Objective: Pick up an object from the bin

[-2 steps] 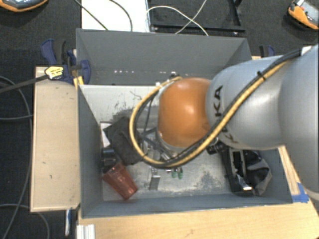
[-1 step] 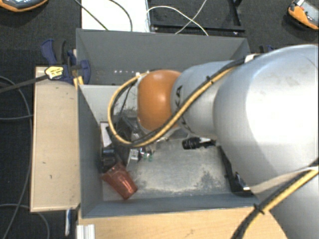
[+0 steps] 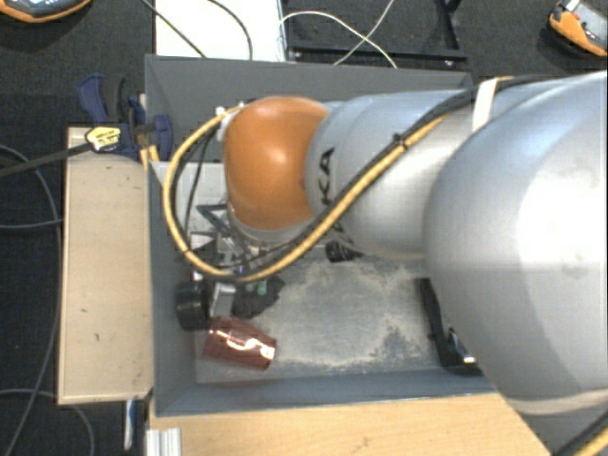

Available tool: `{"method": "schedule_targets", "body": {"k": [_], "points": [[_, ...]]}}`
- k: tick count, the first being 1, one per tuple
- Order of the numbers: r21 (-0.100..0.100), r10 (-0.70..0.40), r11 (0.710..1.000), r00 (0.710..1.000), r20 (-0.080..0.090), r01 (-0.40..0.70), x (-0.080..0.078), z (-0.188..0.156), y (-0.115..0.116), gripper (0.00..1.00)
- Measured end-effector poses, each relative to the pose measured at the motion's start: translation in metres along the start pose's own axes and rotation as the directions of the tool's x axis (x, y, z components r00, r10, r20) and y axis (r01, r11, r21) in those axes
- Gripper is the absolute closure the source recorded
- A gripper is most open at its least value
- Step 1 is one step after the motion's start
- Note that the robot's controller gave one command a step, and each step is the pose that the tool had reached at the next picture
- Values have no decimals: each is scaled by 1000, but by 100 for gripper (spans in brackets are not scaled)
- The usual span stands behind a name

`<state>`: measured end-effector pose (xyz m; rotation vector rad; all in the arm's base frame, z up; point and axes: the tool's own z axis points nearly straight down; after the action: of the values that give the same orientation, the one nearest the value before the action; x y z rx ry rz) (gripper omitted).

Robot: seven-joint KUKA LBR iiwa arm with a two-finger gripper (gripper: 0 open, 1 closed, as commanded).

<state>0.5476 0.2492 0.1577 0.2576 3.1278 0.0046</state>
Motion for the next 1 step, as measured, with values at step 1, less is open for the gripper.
{"method": "schedule_targets", "body": {"k": [1], "points": [[2, 96, 995, 995, -4, -96, -25, 87, -57, 0]]}}
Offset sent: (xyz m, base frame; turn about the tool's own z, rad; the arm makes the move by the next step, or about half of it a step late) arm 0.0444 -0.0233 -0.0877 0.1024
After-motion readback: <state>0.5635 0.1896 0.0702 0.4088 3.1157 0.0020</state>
